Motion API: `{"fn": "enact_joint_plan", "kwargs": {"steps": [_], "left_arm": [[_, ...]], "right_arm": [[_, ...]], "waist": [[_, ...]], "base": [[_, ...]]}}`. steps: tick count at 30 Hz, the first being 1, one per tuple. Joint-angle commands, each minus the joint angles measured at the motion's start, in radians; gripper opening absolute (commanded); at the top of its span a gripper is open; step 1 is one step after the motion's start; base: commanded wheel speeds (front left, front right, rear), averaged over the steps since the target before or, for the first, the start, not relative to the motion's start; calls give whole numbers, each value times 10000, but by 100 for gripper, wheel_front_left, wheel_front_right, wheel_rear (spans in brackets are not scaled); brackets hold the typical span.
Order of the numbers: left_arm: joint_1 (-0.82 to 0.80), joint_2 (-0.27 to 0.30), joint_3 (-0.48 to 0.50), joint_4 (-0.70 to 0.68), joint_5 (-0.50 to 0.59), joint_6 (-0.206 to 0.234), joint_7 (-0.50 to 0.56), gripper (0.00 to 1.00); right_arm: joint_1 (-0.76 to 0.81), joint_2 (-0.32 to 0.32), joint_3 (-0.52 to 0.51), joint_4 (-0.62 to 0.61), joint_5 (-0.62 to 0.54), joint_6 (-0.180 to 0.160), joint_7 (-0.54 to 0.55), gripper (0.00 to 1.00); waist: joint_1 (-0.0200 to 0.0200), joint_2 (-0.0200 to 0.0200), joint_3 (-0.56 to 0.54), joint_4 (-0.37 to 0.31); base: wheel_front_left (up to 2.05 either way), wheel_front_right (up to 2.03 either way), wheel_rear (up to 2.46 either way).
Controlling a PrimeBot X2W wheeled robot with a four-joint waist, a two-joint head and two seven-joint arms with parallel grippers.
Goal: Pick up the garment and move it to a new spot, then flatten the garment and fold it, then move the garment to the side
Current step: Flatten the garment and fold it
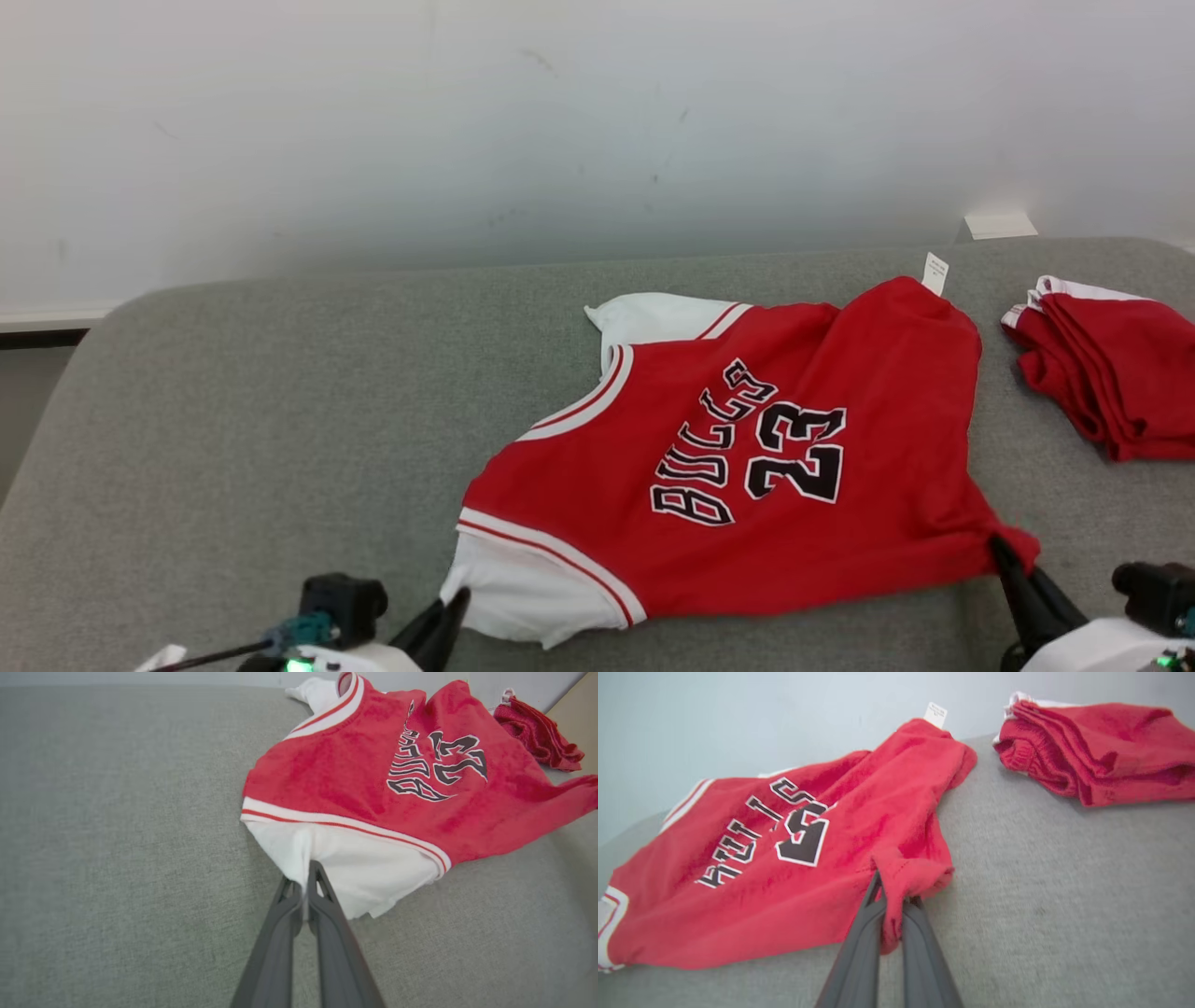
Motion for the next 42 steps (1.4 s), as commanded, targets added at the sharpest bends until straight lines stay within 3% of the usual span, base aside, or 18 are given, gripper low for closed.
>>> {"fn": "enact_joint_plan", "kwargs": {"steps": [1, 7, 13, 18, 26, 29, 34, 42], "left_arm": [[-257, 186, 103, -184, 184, 18, -178, 0], [-1583, 584, 228, -468, 472, -5, -713, 0], [-4166, 992, 148, 303, 100, -144, -945, 0], [-6785, 1394, 24, 1820, -480, -210, -1150, 0], [-11038, 1497, -673, 4407, -1708, -192, -2031, 0], [-12459, 1611, -828, 5364, -1529, -193, -2386, 0], [-14424, 1556, -764, 6868, -1310, -115, -2924, 0], [-16699, 1435, -731, 8273, -1340, -145, -3564, 0]], "right_arm": [[-316, -188, 22, -416, 278, 4, -189, 0], [-1519, -709, 253, -1392, 944, 4, -353, 0], [-3762, -1066, 543, -1239, 1247, 4, -78, 0], [-6145, -914, 690, -394, 1207, 4, -416, 0], [-10144, -685, 1059, 1771, 603, 2, -694, 0], [-11399, -696, 1139, 2456, 512, 2, -902, 0], [-12928, -445, 873, 3488, 889, -7, -1434, 0], [-14559, -318, 1440, 4320, 982, -8, -1809, 0]], "waist": [[0, -1, 70, -2], [0, -1, 629, -21], [0, -1, 1752, 82], [0, -1, 2772, 136], [0, -1, 3954, 456], [0, -1, 4168, 566], [0, -1, 4235, 608], [0, -1, 4098, 632]], "base": [[0, 0, 0], [0, 0, 0], [0, 0, 0], [0, 0, 0], [0, 0, 0], [0, 0, 0], [0, 0, 0], [0, 0, 0]]}}
